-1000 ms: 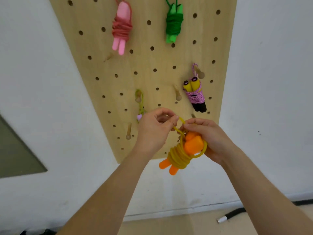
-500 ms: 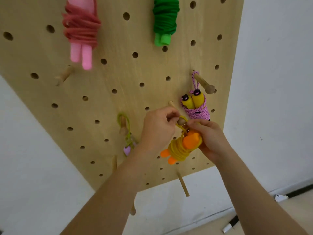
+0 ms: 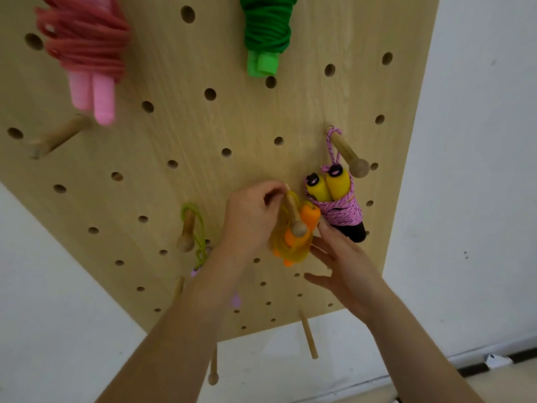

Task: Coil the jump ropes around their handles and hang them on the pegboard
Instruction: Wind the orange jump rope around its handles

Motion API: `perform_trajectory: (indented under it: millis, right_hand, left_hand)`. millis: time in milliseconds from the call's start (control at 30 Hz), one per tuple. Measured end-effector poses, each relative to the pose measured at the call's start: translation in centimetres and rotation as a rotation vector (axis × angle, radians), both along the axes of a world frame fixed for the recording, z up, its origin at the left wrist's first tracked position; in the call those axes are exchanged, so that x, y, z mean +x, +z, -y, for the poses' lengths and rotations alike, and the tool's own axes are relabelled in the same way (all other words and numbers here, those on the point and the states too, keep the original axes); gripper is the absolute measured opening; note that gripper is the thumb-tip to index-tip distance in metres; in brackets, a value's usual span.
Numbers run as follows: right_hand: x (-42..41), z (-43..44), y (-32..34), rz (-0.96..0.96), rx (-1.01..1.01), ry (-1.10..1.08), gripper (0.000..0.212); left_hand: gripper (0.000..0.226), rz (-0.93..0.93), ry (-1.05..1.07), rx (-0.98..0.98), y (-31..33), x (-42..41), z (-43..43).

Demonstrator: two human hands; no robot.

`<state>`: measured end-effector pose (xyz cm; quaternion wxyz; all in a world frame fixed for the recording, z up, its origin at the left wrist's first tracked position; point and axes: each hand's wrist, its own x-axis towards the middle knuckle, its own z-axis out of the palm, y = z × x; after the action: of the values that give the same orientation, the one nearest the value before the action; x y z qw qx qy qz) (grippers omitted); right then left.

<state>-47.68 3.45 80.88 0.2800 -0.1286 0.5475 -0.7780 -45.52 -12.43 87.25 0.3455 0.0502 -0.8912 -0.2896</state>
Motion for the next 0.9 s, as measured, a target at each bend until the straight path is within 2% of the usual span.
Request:
perform_trajectory:
  millis: [133, 233, 300, 367, 400, 467, 533, 600, 733, 833, 900]
  right_hand:
    - [-0.2, -1.8, 0.1, -0.162, 0.107, 0.125, 0.068]
    - [-0.3, -1.3, 0.6, -0.414, 0.228, 0.124, 0.073]
    - [-0.4, -0.5, 0.6, -0.609, 0.263, 0.060, 0.076]
    - [-0.5, 0.3, 0.1, -0.702, 0.232, -0.025, 0.070]
    - [-0.7, 0.5, -0.3, -0.686, 0.208, -0.061, 0.062]
    - [-0.8, 0.6, -0.5, -0.488, 0.169, -0.062, 0.049]
    - [-1.0, 0.3, -0.6, -0.223, 0.106, 0.036, 0.041]
    - [-1.0, 0.0, -0.7, -0.152, 0.081, 0.133, 0.038]
    - [-0.8, 0.1, -0.5, -0.350, 0.176, 0.089, 0.037]
    - [-0.7, -0.1, -0.3, -0.538, 0.162, 0.008, 0.036]
    - [-0.6, -0.5, -0.3, -0.653, 0.200, -0.062, 0.038]
  left_hand:
    - [0.012, 0.031, -0.067, 0.092, 0.3, 1.7, -0.6]
    - [0.026, 0.128, -0.176, 0.176, -0.5, 3.1, -1.7]
    - [0.030, 0.085, -0.180, 0.196, -1.3, 3.4, -2.1]
    - [0.027, 0.032, -0.147, 0.159, -1.8, 3.4, -2.4]
    - [0.032, 0.001, -0.131, 0.112, -2.0, 3.5, -2.5]
    - [0.037, -0.066, -0.104, 0.026, -2.5, 3.7, -2.8]
    - [0.026, -0.113, -0.082, -0.023, -2.9, 3.8, -3.0]
    - [0.021, -0.126, -0.059, -0.009, -3.2, 3.8, -3.2]
    - [0.023, -0.057, -0.073, 0.248, -2.7, 4.2, -3.4]
    - [0.025, 0.002, -0.106, 0.421, -2.8, 4.4, -3.2]
    - [0.029, 0.043, -0.070, 0.468, -3.1, 4.9, -3.1]
